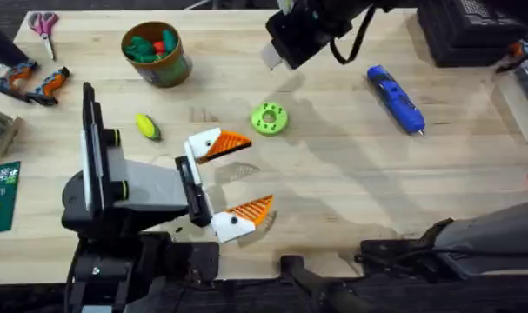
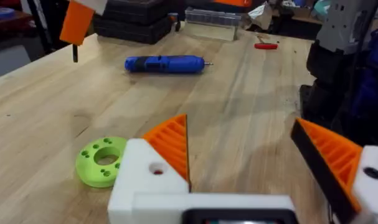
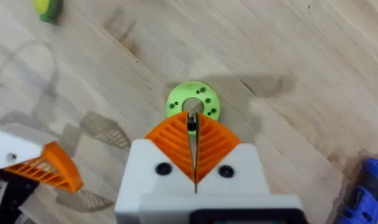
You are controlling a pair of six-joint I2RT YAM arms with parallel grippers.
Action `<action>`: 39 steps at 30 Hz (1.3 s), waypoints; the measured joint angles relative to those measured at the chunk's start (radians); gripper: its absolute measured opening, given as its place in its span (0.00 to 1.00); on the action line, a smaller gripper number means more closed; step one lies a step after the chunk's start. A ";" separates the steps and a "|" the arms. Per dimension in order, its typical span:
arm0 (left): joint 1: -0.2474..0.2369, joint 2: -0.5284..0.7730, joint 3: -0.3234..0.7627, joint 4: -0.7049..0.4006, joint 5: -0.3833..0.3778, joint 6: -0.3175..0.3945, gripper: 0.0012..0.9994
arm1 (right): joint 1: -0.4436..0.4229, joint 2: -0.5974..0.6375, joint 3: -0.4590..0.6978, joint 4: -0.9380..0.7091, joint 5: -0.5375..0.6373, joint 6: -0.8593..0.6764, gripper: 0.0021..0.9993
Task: Pick up the gripper from the table and insert it into the empty holder that is missing its gripper. Then pick up a screw, insert it into the mounting hole, and use the screwdriver to tighten it. Finally, clean up the table by picking up the vegetable and placing it into the bucket.
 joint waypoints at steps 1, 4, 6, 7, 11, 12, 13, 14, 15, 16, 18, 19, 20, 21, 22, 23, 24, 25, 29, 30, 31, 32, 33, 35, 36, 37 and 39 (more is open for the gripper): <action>0.000 0.000 0.000 0.000 0.000 0.000 0.99 | 0.009 -0.008 0.001 -0.004 0.000 0.001 0.00; 0.000 0.000 0.000 0.000 0.000 0.000 0.99 | 0.053 -0.027 0.002 -0.023 -0.004 0.006 0.00; 0.000 0.000 0.000 0.000 0.000 0.000 0.99 | 0.096 -0.037 0.003 -0.039 -0.008 0.009 0.00; 0.000 0.000 0.000 0.000 0.000 0.000 0.99 | 0.120 -0.039 0.006 -0.051 -0.010 0.012 0.00; 0.000 0.000 0.000 0.000 0.000 0.000 0.99 | 0.224 -0.040 0.038 -0.093 -0.015 0.015 0.00; 0.000 0.000 0.000 0.000 0.000 0.000 0.99 | 0.250 -0.040 0.050 -0.102 -0.015 0.017 0.00; 0.000 0.000 0.000 0.000 0.000 0.000 0.99 | 0.274 -0.040 0.061 -0.109 -0.015 0.019 0.00; 0.000 0.000 0.000 0.000 0.000 0.000 0.99 | 0.296 -0.040 0.074 -0.118 -0.015 0.020 0.00; 0.000 0.000 0.000 0.000 0.000 0.000 0.99 | 0.352 -0.040 0.127 -0.153 -0.018 0.029 0.00; 0.000 0.000 0.000 0.000 0.000 0.000 0.99 | 0.364 -0.038 0.146 -0.168 -0.018 0.031 0.00; 0.000 0.000 0.000 0.000 0.000 0.000 0.99 | 0.381 -0.026 0.193 -0.199 -0.018 0.035 0.00; 0.000 0.000 0.000 0.000 0.000 0.000 0.99 | 0.387 -0.016 0.216 -0.211 -0.018 0.038 0.00; 0.000 0.000 0.000 0.000 0.000 0.000 0.99 | 0.392 -0.006 0.233 -0.219 -0.018 0.039 0.00; 0.000 0.000 0.000 0.000 0.000 0.000 0.99 | 0.397 0.007 0.248 -0.222 -0.018 0.042 0.00; 0.000 0.000 0.000 0.000 0.000 0.000 0.99 | 0.401 0.019 0.257 -0.222 -0.018 0.042 0.00; 0.000 0.000 0.000 0.000 0.000 0.000 0.99 | 0.404 0.029 0.260 -0.222 -0.018 0.042 0.00; 0.000 0.000 0.000 0.000 0.000 0.000 0.99 | 0.407 0.040 0.260 -0.224 -0.018 0.043 0.00; 0.000 0.000 0.000 0.000 0.000 0.000 0.99 | 0.411 0.070 0.260 -0.225 -0.018 0.045 0.00; 0.000 0.000 0.000 0.000 0.000 0.000 0.99 | 0.412 0.093 0.260 -0.225 -0.018 0.045 0.00; 0.000 0.000 0.000 0.000 0.000 0.000 0.99 | 0.412 0.095 0.260 -0.225 -0.018 0.045 0.00; 0.000 0.000 0.000 0.000 0.000 0.000 0.99 | 0.412 0.096 0.260 -0.225 -0.018 0.045 0.00; 0.000 0.000 0.000 0.000 0.000 0.000 0.99 | 0.412 0.095 0.260 -0.226 -0.018 0.045 0.00; 0.000 0.000 0.000 0.000 0.000 0.000 0.99 | 0.412 0.095 0.260 -0.227 -0.018 0.045 0.00; 0.000 0.000 0.000 0.000 0.000 0.000 0.99 | 0.412 0.096 0.260 -0.227 -0.017 0.045 0.00; 0.000 0.000 0.000 0.000 0.000 0.000 0.99 | 0.412 0.095 0.260 -0.228 -0.015 0.045 0.00; 0.000 0.000 0.000 0.000 0.000 0.000 0.99 | 0.412 0.096 0.260 -0.228 -0.010 0.045 0.00; 0.000 0.000 0.000 0.000 0.000 0.000 0.99 | 0.412 0.096 0.260 -0.229 0.003 0.045 0.00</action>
